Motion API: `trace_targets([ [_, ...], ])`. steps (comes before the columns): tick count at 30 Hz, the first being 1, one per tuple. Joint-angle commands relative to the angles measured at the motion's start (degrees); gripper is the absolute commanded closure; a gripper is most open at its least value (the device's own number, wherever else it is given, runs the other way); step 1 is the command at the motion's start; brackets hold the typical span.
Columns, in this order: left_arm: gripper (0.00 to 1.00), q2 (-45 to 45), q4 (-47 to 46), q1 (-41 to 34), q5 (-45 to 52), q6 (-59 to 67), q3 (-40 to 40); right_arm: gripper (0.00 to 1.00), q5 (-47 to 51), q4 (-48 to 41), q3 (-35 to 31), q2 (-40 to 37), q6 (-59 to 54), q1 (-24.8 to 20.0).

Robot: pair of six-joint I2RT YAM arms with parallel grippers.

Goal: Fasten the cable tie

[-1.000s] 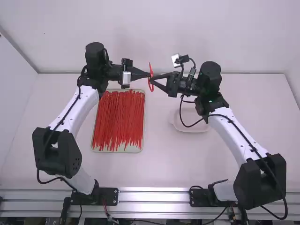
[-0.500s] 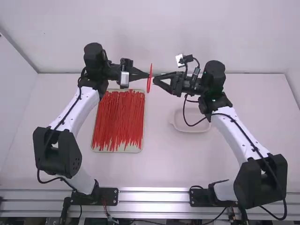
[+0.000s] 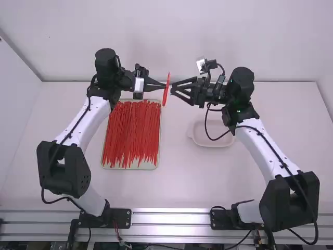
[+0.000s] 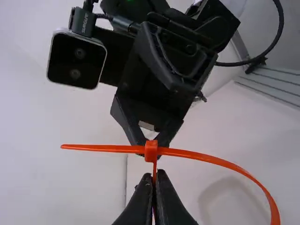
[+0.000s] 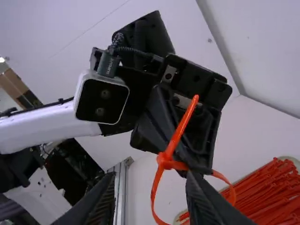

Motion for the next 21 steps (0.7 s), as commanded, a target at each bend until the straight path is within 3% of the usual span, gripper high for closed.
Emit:
trace_targets([
  [1,0.98,-0.3,0.0,-1.7,1.4,-0.4,-0.4,0.55,1.5,0.5,1.4,0.1,2.8,-0.5],
  [9,0.98,-0.3,0.0,-2.6,1.4,-0.2,-0.4,0.55,0.9,5.2,1.4,0.1,5.4,-0.5],
  [12,0.98,-0.3,-0.2,-2.8,1.4,-0.2,-0.4,0.68,1.2,4.6,1.4,0.1,5.4,-0.5],
  [16,0.98,-0.3,-0.2,-2.9,1.4,-0.2,-0.4,1.00,1.0,4.6,1.4,0.1,5.8,-0.3],
  [21,0.98,-0.3,-0.2,-2.9,1.4,-0.2,-0.4,1.00,1.4,4.7,1.4,0.1,5.6,1.3],
])
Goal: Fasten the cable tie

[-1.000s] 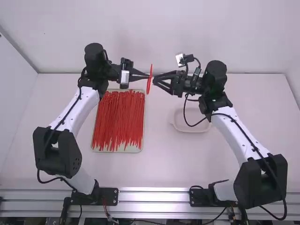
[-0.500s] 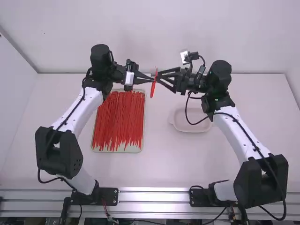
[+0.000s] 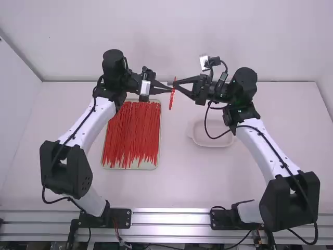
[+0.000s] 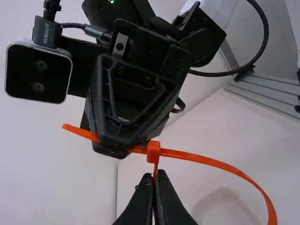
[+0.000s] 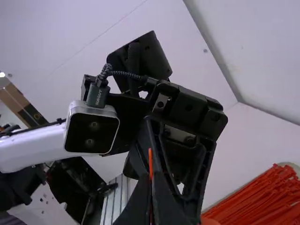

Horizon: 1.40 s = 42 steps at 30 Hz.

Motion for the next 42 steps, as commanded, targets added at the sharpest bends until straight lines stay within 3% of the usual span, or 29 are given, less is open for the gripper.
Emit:
trace_targets([
  [1,0.98,-0.3,0.0,-0.2,1.3,-0.3,-0.4,1.00,0.4,0.2,1.4,0.1,0.0,1.1],
  [13,0.98,-0.3,-0.2,-0.1,1.3,-0.4,-0.4,1.00,0.9,0.4,1.4,0.1,0.3,1.0],
  [18,0.98,-0.3,-0.2,-0.7,1.2,-0.4,-0.4,0.83,0.9,0.4,1.4,0.1,0.3,1.0],
  [21,0.98,-0.3,-0.2,-0.7,1.1,-0.4,-0.4,0.80,0.9,0.4,1.4,0.1,0.3,1.2],
  [27,0.98,-0.3,-0.3,-0.7,1.1,-0.4,-0.4,0.82,1.7,0.4,1.4,0.1,0.3,2.1],
  [29,0.98,-0.3,-0.7,-0.8,1.1,-0.4,-0.4,1.00,2.0,0.4,1.4,0.1,0.3,1.9],
  [42,0.98,-0.3,-2.1,-0.7,1.0,0.0,-0.4,1.00,2.0,0.6,1.4,0.1,0.3,2.5],
])
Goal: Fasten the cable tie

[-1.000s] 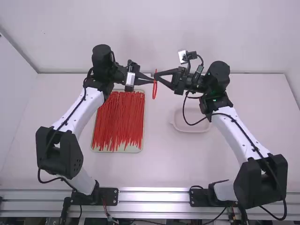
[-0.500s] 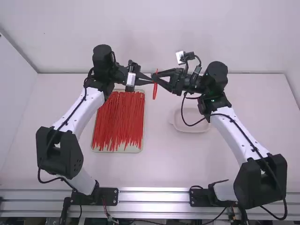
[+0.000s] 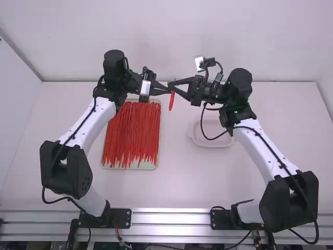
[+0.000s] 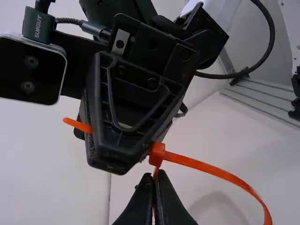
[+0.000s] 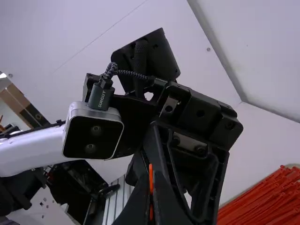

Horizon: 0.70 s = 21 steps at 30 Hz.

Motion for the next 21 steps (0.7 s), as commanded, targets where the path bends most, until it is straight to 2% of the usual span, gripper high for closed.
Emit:
trace_targets([
  [1,0.98,-0.3,-0.2,-0.4,0.6,0.0,-0.4,1.00,0.1,0.7,1.4,0.1,0.2,0.2],
  [10,0.98,-0.3,-0.7,-0.9,0.3,0.1,-1.6,1.00,0.6,4.7,1.4,0.1,3.2,-0.1],
  [21,0.98,-0.3,1.5,-0.5,0.0,1.5,-6.5,1.00,1.6,4.7,1.5,0.1,3.2,0.0],
])
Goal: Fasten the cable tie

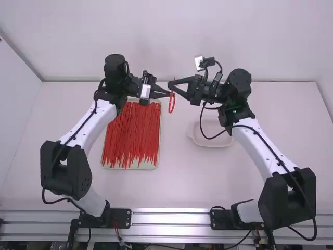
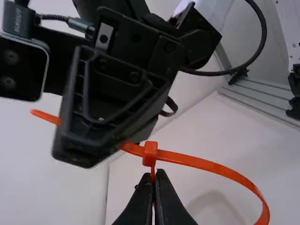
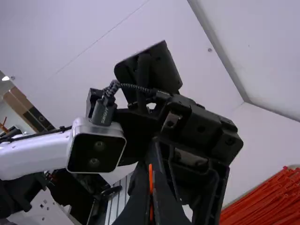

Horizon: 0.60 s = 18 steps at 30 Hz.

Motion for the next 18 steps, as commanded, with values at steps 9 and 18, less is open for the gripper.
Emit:
trace_targets([
  [9,0.98,0.1,1.3,-0.8,-3.0,0.8,-8.7,1.00,1.6,2.2,2.0,-1.1,1.5,-0.3],
  [18,0.98,0.1,4.7,-0.8,-6.9,0.7,-16.4,1.00,1.7,2.9,1.9,-1.1,1.9,-0.4],
])
